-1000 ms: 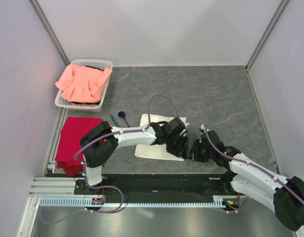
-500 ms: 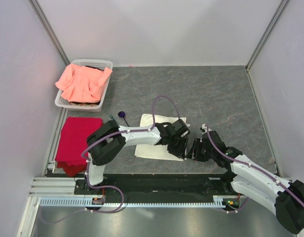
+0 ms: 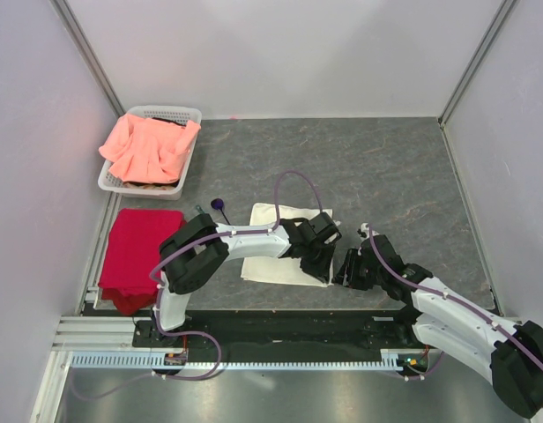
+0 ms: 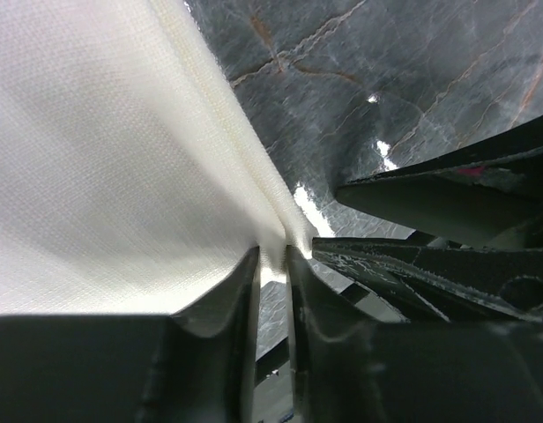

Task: Fold the napkin into a case and place the utensils inside
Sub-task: Smooth out the lower triangle-folded napkin at the center of the board.

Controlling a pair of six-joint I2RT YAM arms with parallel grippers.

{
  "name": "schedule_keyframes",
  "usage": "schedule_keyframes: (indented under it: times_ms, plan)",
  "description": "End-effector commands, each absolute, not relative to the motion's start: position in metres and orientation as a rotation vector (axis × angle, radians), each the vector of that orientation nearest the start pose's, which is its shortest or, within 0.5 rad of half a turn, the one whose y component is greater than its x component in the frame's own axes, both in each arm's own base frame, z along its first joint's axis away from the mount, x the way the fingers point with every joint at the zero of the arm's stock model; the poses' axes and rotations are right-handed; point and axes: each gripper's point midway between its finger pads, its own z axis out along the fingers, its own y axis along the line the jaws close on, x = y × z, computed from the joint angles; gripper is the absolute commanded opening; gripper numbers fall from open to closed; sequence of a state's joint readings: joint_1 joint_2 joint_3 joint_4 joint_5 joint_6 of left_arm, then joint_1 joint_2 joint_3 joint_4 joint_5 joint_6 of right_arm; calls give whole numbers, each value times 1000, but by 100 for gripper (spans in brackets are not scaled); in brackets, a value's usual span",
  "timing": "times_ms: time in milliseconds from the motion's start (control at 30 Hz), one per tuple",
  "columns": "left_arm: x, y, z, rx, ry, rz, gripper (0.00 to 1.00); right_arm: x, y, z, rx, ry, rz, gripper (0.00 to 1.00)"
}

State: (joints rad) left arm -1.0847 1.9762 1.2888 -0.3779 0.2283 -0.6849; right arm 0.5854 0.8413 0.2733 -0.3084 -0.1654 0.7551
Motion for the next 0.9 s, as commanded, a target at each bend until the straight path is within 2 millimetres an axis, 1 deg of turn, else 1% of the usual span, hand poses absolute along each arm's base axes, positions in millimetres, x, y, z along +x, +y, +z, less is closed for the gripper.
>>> schedule_keyframes:
  times_ms: [0,33,133,267,367,467,567,600,667,733,867]
  plan:
    - [150,-432,33,642,2784,-831,14,154,172,31,123,2549,793,39]
    - [149,-433,34,642,2785,-836,9,154,172,31,123,2545,792,39]
    - [149,-435,41,633,2778,-861,2,156,172,32,120,2545,790,39]
    - [149,-436,47,628,2771,-881,2,158,173,32,114,2545,789,38]
    - [147,-437,56,627,2761,-907,2,156,172,27,113,2555,782,36]
    - [148,-439,66,620,2743,-928,2,154,175,25,118,2557,808,30]
    - [149,-441,71,618,2733,-942,2,152,178,25,139,2556,846,17]
    - [149,-442,72,616,2733,-945,2,150,181,26,134,2559,874,9]
    - [150,-445,73,621,2733,-956,2,148,185,27,148,2558,915,2]
    - [150,-448,70,624,2741,-963,2,145,188,28,149,2553,952,0]
    - [149,-453,57,636,2772,-958,2,143,185,27,181,2558,947,0]
